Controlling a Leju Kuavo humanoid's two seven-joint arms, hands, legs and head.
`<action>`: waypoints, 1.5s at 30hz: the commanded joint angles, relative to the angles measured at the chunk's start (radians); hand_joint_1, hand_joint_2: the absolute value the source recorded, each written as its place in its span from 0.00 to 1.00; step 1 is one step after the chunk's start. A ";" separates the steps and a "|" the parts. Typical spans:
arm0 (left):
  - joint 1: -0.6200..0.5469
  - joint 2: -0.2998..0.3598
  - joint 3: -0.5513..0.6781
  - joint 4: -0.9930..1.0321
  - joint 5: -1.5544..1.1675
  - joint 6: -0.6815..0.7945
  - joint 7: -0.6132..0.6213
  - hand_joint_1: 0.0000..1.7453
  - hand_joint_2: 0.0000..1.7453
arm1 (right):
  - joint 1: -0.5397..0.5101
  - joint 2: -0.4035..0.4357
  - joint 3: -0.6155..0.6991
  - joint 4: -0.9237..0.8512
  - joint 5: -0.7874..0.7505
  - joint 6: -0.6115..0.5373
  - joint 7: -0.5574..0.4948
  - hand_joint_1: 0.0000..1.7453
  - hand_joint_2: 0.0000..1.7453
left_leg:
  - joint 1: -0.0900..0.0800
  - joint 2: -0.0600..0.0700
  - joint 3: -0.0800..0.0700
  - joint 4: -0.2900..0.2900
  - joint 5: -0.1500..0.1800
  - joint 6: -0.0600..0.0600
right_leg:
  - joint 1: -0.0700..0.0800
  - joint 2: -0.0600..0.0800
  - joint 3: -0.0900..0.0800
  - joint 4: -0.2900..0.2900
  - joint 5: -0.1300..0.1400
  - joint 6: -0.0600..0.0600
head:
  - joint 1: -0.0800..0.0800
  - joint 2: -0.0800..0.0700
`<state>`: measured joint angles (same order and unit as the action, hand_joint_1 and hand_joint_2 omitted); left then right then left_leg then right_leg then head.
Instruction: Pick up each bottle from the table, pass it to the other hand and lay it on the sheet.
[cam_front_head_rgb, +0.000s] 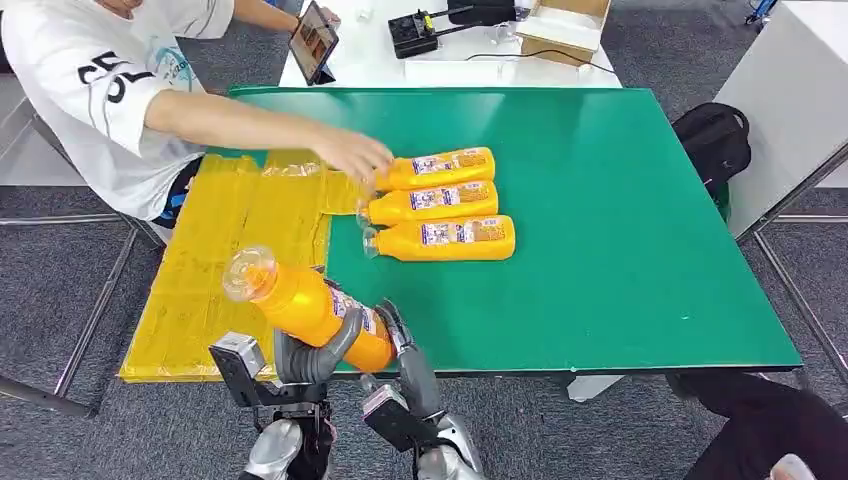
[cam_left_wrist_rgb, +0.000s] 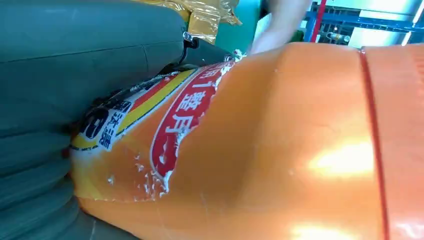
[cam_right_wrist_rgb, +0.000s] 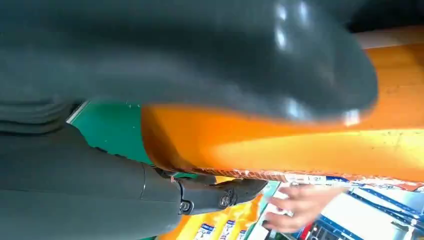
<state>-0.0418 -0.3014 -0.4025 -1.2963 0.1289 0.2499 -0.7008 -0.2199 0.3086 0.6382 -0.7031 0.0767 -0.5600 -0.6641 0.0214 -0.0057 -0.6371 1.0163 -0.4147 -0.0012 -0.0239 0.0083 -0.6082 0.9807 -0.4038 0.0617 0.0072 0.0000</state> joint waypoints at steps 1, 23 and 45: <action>0.015 -0.048 0.002 0.007 0.001 0.003 0.003 1.00 1.00 | 0.023 0.040 -0.014 -0.008 -0.008 0.001 -0.033 0.00 0.00 | 0.000 0.000 0.005 0.000 -0.003 0.001 | 0.001 -0.001 0.005 0.000 -0.003 -0.003 | 0.000 0.000; -0.227 0.052 0.417 0.091 -0.471 0.448 0.003 1.00 1.00 | 0.215 0.040 -0.344 -0.571 0.167 0.268 -0.019 0.00 0.00 | 0.000 -0.002 0.004 -0.001 0.000 0.000 | 0.001 -0.003 0.004 0.000 -0.002 -0.003 | 0.001 0.000; -0.466 0.144 0.698 0.481 -1.700 0.448 0.355 1.00 1.00 | 0.209 -0.013 -0.234 -0.751 0.062 0.005 -0.034 0.00 0.00 | 0.000 0.001 0.003 -0.001 0.001 0.000 | 0.000 0.000 0.002 0.000 0.001 -0.005 | 0.000 0.000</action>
<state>-0.4828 -0.3010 0.5478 -1.0010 -1.5183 0.6992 -0.5633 -0.0110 0.2972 0.3754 -1.4447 0.1594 -0.5600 -0.6645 0.0214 -0.0048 -0.6368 1.0163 -0.4129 -0.0016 -0.0239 0.0088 -0.6090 0.9813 -0.4018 0.0590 0.0076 0.0000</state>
